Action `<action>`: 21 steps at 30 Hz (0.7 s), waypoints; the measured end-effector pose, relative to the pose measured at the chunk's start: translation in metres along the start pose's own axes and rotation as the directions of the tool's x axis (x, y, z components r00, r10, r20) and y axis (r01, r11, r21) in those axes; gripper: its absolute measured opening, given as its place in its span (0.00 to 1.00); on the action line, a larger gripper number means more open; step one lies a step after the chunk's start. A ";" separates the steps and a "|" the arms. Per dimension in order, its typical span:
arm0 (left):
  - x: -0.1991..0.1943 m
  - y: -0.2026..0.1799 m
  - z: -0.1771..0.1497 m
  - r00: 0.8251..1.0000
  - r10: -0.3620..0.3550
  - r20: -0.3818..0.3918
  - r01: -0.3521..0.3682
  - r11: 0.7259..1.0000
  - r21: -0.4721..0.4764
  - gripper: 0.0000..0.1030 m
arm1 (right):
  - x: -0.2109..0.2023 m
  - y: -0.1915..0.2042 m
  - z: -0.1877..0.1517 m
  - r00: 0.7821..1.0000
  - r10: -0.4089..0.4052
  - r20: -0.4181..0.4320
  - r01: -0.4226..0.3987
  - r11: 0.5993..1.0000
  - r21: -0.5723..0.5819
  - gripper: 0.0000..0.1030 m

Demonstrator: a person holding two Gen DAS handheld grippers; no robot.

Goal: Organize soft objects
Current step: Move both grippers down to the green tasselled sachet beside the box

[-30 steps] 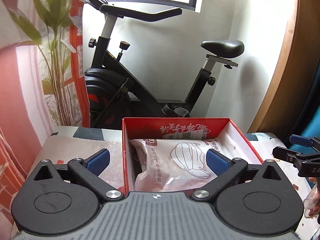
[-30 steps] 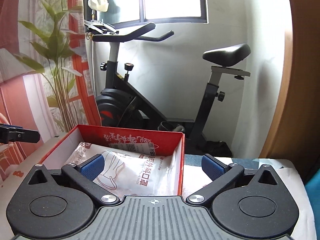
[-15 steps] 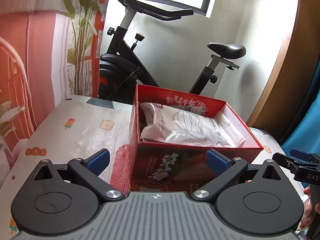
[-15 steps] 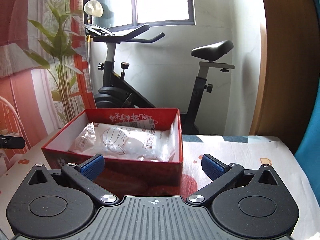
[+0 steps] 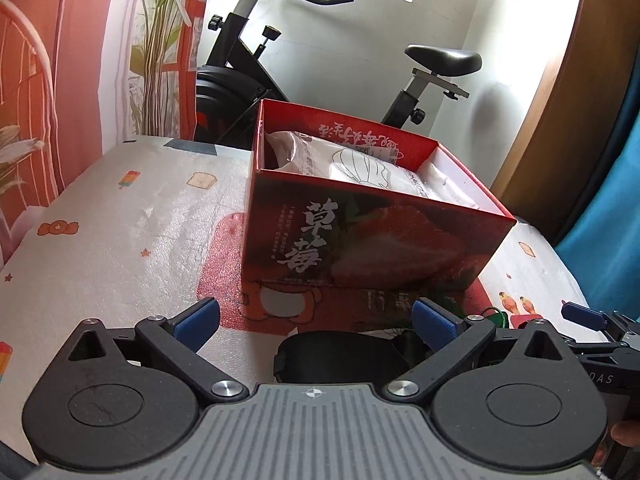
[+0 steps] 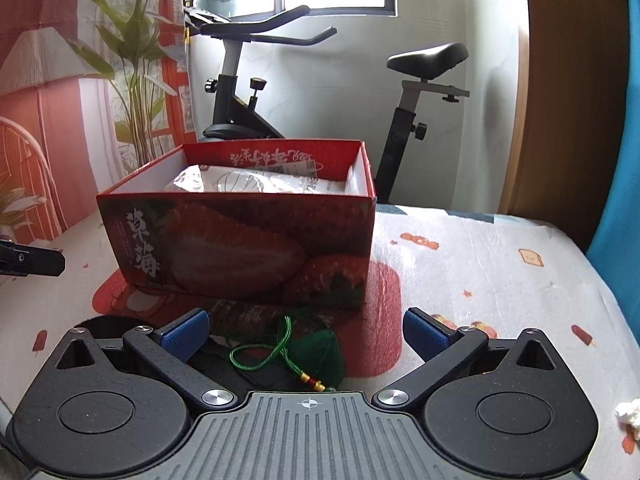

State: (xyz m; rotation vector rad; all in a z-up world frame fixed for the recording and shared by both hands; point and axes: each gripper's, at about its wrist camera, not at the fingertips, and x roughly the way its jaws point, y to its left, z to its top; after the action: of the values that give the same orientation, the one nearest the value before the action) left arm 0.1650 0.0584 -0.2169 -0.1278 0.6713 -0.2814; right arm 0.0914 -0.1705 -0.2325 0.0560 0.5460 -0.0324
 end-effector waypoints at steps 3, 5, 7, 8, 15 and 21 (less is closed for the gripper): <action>0.002 0.000 -0.004 1.000 0.005 -0.007 -0.005 1.000 -0.001 1.00 | 0.004 -0.001 -0.008 1.000 -0.002 -0.017 0.002 1.000 0.020 0.99; 0.005 0.002 -0.006 1.000 0.008 -0.014 -0.008 1.000 -0.008 1.00 | 0.007 -0.005 -0.013 1.000 0.002 -0.030 -0.001 0.999 0.036 0.99; 0.007 0.004 -0.007 1.000 0.012 -0.023 -0.012 1.000 -0.022 1.00 | 0.010 -0.009 -0.017 0.999 -0.006 -0.033 0.007 0.999 0.039 0.97; 0.008 0.003 -0.007 1.000 0.012 -0.025 -0.013 1.000 -0.028 0.99 | 0.012 -0.012 -0.018 0.999 -0.011 -0.035 0.012 0.999 0.038 0.95; 0.015 -0.003 0.002 1.000 0.010 -0.017 -0.011 1.000 -0.030 0.99 | 0.015 -0.039 -0.017 0.998 -0.057 -0.018 0.058 0.996 0.067 0.87; 0.026 -0.016 0.009 0.999 -0.010 -0.034 0.010 1.000 -0.010 0.93 | 0.029 -0.052 -0.027 0.994 -0.079 -0.079 0.084 0.995 0.053 0.78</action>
State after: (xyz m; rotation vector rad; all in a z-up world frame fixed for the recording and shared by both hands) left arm 0.1869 0.0361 -0.2218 -0.1361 0.7065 -0.2907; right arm 0.0993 -0.2216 -0.2728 0.0903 0.6238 -0.1259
